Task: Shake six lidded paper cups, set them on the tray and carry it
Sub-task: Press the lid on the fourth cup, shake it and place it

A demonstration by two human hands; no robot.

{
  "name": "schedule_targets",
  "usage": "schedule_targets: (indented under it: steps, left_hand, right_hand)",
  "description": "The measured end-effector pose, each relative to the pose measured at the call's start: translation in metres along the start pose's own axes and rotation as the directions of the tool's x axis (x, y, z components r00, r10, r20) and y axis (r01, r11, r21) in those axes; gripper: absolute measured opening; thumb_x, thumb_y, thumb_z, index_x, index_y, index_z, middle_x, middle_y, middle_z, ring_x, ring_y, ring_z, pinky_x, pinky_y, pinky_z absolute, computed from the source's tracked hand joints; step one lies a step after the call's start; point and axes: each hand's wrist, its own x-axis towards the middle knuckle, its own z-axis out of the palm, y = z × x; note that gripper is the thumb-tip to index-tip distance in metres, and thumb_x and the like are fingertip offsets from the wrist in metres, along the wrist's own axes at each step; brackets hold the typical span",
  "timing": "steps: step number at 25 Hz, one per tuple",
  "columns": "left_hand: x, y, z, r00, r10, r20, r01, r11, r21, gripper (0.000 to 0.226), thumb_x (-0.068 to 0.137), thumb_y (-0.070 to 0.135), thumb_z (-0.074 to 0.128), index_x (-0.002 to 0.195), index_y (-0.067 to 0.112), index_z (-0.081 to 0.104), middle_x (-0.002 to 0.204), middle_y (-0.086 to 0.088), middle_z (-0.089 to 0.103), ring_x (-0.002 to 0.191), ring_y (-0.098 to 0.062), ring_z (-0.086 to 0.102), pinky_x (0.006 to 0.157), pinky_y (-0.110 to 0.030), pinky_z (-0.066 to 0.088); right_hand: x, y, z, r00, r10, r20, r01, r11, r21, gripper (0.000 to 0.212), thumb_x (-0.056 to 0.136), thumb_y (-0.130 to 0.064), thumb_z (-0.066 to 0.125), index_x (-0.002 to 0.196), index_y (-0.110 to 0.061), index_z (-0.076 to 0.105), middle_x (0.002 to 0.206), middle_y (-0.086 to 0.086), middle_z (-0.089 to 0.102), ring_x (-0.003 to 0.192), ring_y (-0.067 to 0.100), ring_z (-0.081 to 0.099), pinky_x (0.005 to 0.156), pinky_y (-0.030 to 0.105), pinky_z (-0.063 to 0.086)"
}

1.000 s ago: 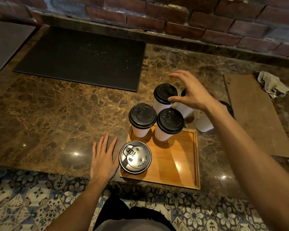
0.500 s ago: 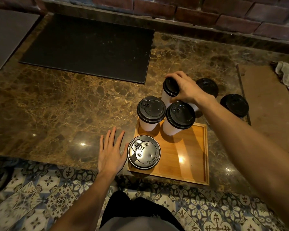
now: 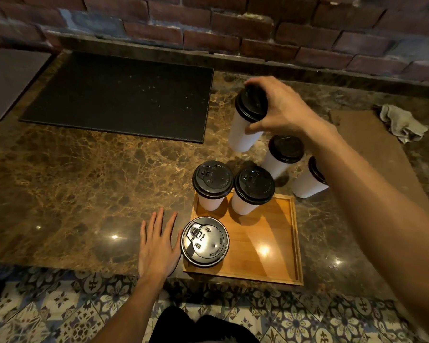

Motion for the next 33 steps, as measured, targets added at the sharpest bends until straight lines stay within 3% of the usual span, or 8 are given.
schedule_targets:
  steps: [5,11,18,20,24,27,30,33]
  left_hand:
    - [0.000,0.002,0.000,1.000,-0.008,-0.018,0.007,0.999,-0.050,0.078,0.081,0.055,0.009,0.149,0.022,0.026,0.159,-0.009,0.013,0.147,-0.025,0.009,0.119,-0.045,0.004]
    - [-0.002,0.001,0.000,1.000,-0.004,-0.026,0.004,1.000,-0.017,0.086,0.077,0.064,-0.009,0.151,0.025,0.013,0.160,-0.006,0.004,0.148,-0.022,0.000,0.118,-0.041,-0.004]
    - [-0.002,-0.003,0.009,1.000,-0.022,-0.006,0.022,0.999,0.050,0.062,0.099,0.047,0.030,0.152,0.028,0.004,0.161,-0.003,-0.003,0.148,-0.019,-0.005,0.119,-0.041,-0.003]
    - [-0.002,0.000,0.003,0.998,-0.043,-0.036,0.038,0.989,-0.146,0.055,0.101,0.039,0.034,0.151,0.025,0.019,0.160,-0.004,0.009,0.148,-0.019,0.003,0.118,-0.040,-0.003]
    - [0.006,0.026,-0.076,0.936,-0.334,0.113,0.239,0.364,-0.900,0.044,0.103,0.038,0.031,0.139,0.016,0.045,0.149,-0.008,0.038,0.138,-0.024,0.032,0.115,-0.044,0.022]
    - [-0.001,0.050,-0.157,0.965,-0.181,-0.187,-0.130,0.287,-0.949,0.049,0.095,0.061,0.028,0.127,0.031,0.049,0.143,0.004,0.047,0.134,-0.012,0.039,0.109,-0.029,0.030]
    - [-0.029,0.087,-0.211,0.915,0.312,-0.256,-0.346,0.279,-0.896,0.068,0.077,0.069,0.056,0.137,0.045,0.036,0.138,0.028,0.044,0.130,0.008,0.038,0.098,-0.006,0.035]
    - [-0.049,0.125,-0.213,0.830,0.494,-0.257,-0.449,0.322,-0.833,0.111,0.062,0.053,0.081,0.148,0.039,0.013,0.146,0.021,0.036,0.134,0.001,0.036,0.102,-0.019,0.041]
  right_hand:
    - [-0.028,-0.035,-0.062,0.995,-0.060,-0.084,0.056,0.997,-0.046,0.093,0.070,-0.044,0.081,0.148,-0.022,0.035,0.145,0.003,0.043,0.133,0.021,0.041,0.109,0.034,0.035]
    - [-0.106,-0.080,-0.093,0.965,-0.091,-0.248,0.114,0.990,0.080,0.097,0.065,-0.056,0.075,0.146,-0.025,0.031,0.138,-0.005,0.050,0.127,0.010,0.047,0.108,0.028,0.040]
    - [-0.189,-0.112,-0.083,0.896,-0.032,-0.443,0.147,0.962,0.228,0.072,0.071,-0.051,0.072,0.132,-0.023,0.049,0.128,-0.011,0.051,0.119,-0.002,0.048,0.096,0.011,0.041]
    - [-0.201,-0.117,-0.081,0.894,-0.036,-0.447,0.156,0.960,0.234,0.070,0.071,-0.050,0.074,0.131,-0.023,0.051,0.129,-0.011,0.052,0.119,-0.002,0.048,0.096,0.012,0.042]
    - [-0.213,-0.119,-0.083,0.916,-0.035,-0.400,0.137,0.963,0.231,0.071,0.068,-0.052,0.075,0.131,-0.027,0.051,0.129,-0.015,0.053,0.121,-0.001,0.049,0.098,0.018,0.045]
    - [-0.215,-0.120,-0.083,0.933,-0.031,-0.359,0.120,0.967,0.226,0.073,0.067,-0.055,0.074,0.131,-0.031,0.050,0.129,-0.018,0.052,0.120,-0.004,0.048,0.098,0.015,0.044]
    - [-0.212,-0.122,-0.079,0.943,-0.027,-0.332,0.103,0.971,0.214,0.072,0.067,-0.054,0.077,0.130,-0.031,0.051,0.128,-0.017,0.053,0.118,-0.002,0.049,0.098,0.024,0.047]
    - [-0.211,-0.128,-0.075,0.943,-0.004,-0.333,0.079,0.974,0.213,0.073,0.066,-0.056,0.076,0.130,-0.031,0.051,0.127,-0.015,0.053,0.117,0.000,0.050,0.098,0.033,0.049]
